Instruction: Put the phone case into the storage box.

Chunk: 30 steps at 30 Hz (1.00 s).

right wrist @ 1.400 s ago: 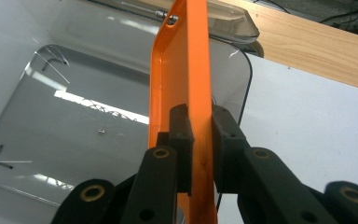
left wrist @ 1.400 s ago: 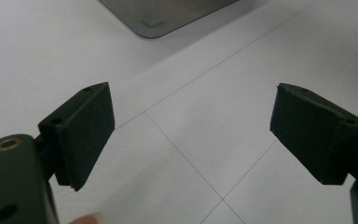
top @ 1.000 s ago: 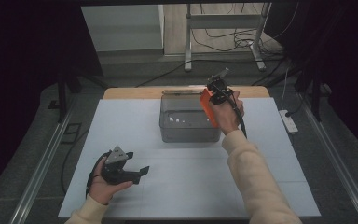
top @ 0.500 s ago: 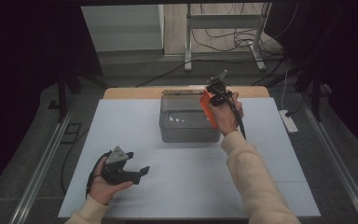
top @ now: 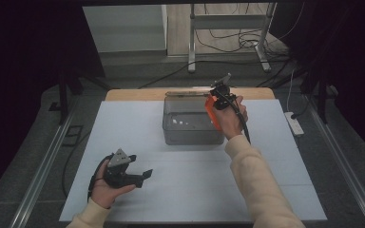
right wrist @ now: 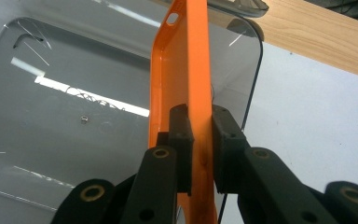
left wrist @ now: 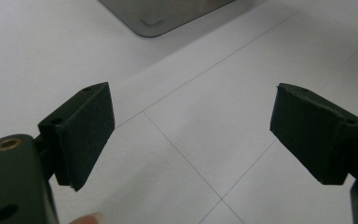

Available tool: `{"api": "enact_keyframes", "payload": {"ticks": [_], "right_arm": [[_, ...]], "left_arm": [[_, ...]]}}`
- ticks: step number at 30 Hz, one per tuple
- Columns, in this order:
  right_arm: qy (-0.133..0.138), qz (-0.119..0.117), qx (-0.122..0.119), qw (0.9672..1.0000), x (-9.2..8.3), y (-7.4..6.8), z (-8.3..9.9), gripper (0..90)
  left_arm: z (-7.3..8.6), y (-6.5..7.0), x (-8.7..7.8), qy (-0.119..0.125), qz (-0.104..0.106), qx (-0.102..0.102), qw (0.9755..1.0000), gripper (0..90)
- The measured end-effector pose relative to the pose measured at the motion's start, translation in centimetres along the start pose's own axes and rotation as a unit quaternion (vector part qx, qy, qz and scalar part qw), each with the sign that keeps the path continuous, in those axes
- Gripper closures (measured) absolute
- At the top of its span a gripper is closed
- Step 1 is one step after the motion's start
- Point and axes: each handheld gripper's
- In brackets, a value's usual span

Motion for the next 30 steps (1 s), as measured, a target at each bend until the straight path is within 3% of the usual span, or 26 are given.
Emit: {"api": "enact_keyframes", "payload": {"ticks": [30], "right_arm": [[-0.008,0.004,-0.005,0.9999,0.83,-0.27,0.23,80.2]], "left_arm": [[-0.01,0.07,0.07,0.000,0.001,0.001,1.0000,13.8]]}}
Point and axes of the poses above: each handheld gripper's, and its own axes: x roughly forward along the jaws, z roughly out of its underside, y roughly to its right, and after that the axes turned 11 degrees about -z, right-handed
